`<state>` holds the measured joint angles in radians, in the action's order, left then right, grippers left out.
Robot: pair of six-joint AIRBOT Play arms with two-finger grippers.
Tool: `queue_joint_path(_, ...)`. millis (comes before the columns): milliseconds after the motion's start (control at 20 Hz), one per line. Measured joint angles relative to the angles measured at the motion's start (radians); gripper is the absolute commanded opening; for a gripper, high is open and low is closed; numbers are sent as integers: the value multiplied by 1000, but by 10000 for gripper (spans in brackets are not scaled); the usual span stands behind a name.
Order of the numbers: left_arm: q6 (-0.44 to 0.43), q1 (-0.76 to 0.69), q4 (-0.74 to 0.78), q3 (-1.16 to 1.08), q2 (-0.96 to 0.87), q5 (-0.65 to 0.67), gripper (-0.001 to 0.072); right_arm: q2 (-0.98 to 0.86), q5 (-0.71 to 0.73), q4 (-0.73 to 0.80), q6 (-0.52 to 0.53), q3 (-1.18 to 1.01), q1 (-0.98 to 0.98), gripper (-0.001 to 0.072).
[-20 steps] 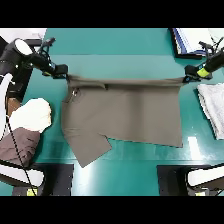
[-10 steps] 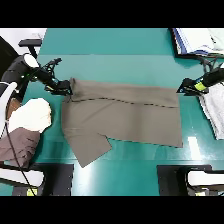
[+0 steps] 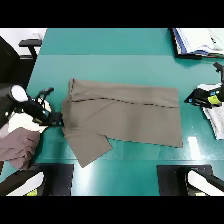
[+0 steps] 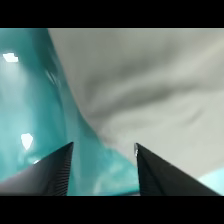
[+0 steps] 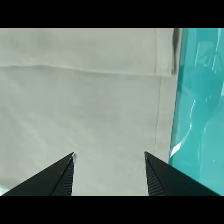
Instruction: Fold the shirts.
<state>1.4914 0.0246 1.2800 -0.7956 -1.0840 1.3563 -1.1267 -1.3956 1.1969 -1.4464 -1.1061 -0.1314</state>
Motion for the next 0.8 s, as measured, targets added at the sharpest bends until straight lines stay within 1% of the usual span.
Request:
queue_joint_path(150, 6, -19, -53, 135, 42, -33, 465, 31, 13, -2, 2, 33, -1, 490)
queue_joint_path(300, 10, -79, -104, 204, 57, -97, 462, 43, 24, -17, 2, 45, -2, 490)
queue_joint_path(350, 11, -101, -119, 217, 60, -117, 298, 45, 23, -17, 2, 47, -2, 490)
queue_joint_path(400, 12, -118, -129, 226, 62, -130, 195, 46, 23, -21, 2, 49, -3, 490)
queue_joint_path(450, 13, -130, -133, 233, 63, -138, 176, 47, 18, -23, 5, 50, -7, 490)
queue_joint_path(600, 19, -150, -134, 243, 65, -157, 179, 49, -19, -21, 11, 52, -45, 490)
queue_joint_path(650, 19, -153, -130, 244, 66, -155, 291, 49, -30, -19, 13, 52, -66, 490)
queue_joint_path(700, 19, -156, -127, 242, 68, -147, 490, 49, -40, -18, 13, 52, -86, 490)
queue_joint_path(750, 19, -158, -120, 234, 70, -135, 576, 50, -51, -19, 14, 52, -107, 490)
queue_joint_path(800, 20, -159, -108, 221, 74, -122, 578, 50, -60, -18, 15, 52, -124, 490)
